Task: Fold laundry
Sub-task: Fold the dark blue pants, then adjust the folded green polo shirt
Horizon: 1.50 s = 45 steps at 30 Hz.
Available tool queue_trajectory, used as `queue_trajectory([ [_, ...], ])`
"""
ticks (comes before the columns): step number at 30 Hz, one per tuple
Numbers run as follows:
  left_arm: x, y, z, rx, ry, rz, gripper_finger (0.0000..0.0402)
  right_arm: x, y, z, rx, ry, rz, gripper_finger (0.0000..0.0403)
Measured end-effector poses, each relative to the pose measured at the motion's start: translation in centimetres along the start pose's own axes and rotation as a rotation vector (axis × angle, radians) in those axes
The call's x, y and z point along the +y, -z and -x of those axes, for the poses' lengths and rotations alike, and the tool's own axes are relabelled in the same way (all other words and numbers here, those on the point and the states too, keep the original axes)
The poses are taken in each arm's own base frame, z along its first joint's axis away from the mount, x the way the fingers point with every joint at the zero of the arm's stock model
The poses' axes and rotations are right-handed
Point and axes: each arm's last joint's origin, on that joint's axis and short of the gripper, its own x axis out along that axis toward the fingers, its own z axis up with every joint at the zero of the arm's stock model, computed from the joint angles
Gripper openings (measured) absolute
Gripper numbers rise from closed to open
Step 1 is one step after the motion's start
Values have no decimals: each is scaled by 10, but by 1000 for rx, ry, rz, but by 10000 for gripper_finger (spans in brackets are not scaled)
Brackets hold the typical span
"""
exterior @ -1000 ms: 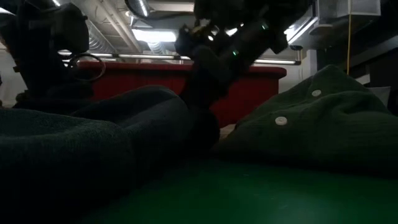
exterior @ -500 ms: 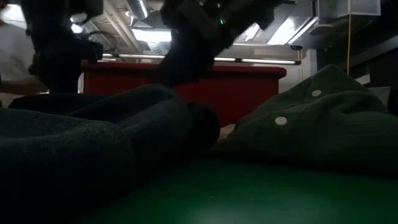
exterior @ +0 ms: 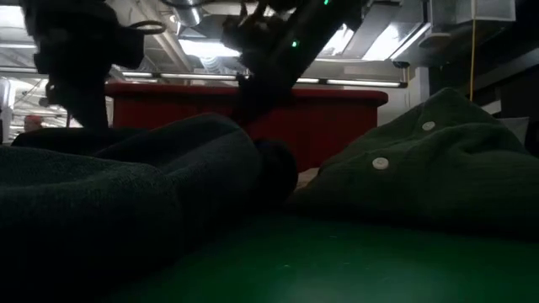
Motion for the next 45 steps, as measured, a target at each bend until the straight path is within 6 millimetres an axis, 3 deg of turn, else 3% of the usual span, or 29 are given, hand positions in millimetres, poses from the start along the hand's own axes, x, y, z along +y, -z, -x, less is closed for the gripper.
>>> queue_trajectory([
  [8,6,36,-37,51,-67,7,121,-21,32,-49,92,-65,-84,177],
  [13,8,42,-45,49,-103,5,121,-26,32,-48,94,-104,-118,177],
  [16,6,41,-45,27,-86,6,121,-30,22,-25,65,-107,-118,177],
  [20,5,40,-45,19,-63,11,121,-34,8,23,37,-128,-110,177],
  [29,2,39,-45,8,-36,20,121,-19,11,125,124,-177,-31,177],
  [36,-6,34,-40,-8,-1,28,121,-2,44,181,409,-192,-62,177],
  [41,-8,32,-39,-15,9,31,121,15,78,202,504,-153,-105,177],
  [45,-10,31,-39,-27,26,17,121,21,117,214,545,-128,-184,177],
])
